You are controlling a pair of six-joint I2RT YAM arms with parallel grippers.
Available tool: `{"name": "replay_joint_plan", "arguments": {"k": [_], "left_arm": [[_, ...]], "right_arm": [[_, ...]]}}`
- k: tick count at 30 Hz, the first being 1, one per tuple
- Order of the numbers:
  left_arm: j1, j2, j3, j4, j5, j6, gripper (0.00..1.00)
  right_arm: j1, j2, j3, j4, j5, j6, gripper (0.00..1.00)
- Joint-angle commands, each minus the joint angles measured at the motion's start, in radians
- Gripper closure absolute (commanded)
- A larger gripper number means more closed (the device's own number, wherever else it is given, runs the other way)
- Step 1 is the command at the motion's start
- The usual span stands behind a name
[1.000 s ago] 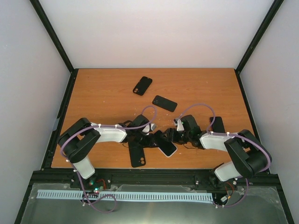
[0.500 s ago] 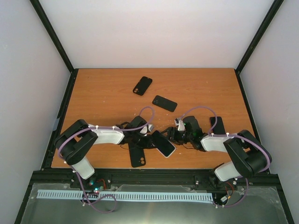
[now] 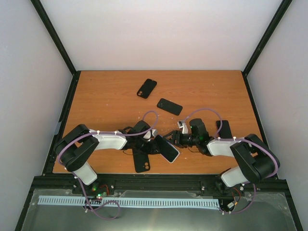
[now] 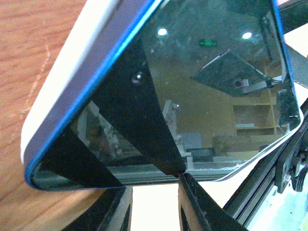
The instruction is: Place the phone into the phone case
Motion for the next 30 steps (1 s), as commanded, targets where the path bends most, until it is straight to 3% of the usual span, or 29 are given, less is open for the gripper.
{"name": "replay_joint_plan", "arguments": {"k": [1, 7, 12, 15, 17, 21, 24, 30], "left_arm": [[0.003, 0.026, -0.012, -0.028, -0.124, 0.029, 0.71], [0.004, 0.026, -0.008, -0.031, -0.127, 0.025, 0.71], [0.003, 0.027, -0.009, -0.038, -0.131, 0.022, 0.72], [0.005, 0.023, -0.008, -0.046, -0.140, 0.024, 0.71], [0.006, 0.020, -0.009, -0.050, -0.145, 0.024, 0.71], [0.008, 0.024, -0.006, -0.050, -0.150, 0.026, 0.71], [0.009, 0.029, -0.003, -0.051, -0.150, 0.029, 0.71], [0.009, 0.022, -0.006, -0.055, -0.155, 0.031, 0.71]], "right_arm": [[0.027, 0.022, 0.032, -0.106, -0.155, -0.084, 0.40], [0.028, 0.042, 0.089, -0.263, -0.096, -0.234, 0.52], [0.028, 0.087, 0.122, -0.269, -0.135, -0.284, 0.69], [0.027, 0.111, 0.136, -0.260, -0.174, -0.293, 0.73], [0.028, 0.121, 0.139, -0.228, -0.212, -0.284, 0.71], [0.028, 0.124, 0.131, -0.157, -0.273, -0.232, 0.54], [0.026, 0.135, 0.111, -0.064, -0.321, -0.140, 0.53], [0.025, 0.147, 0.105, -0.037, -0.330, -0.094, 0.53]]}}
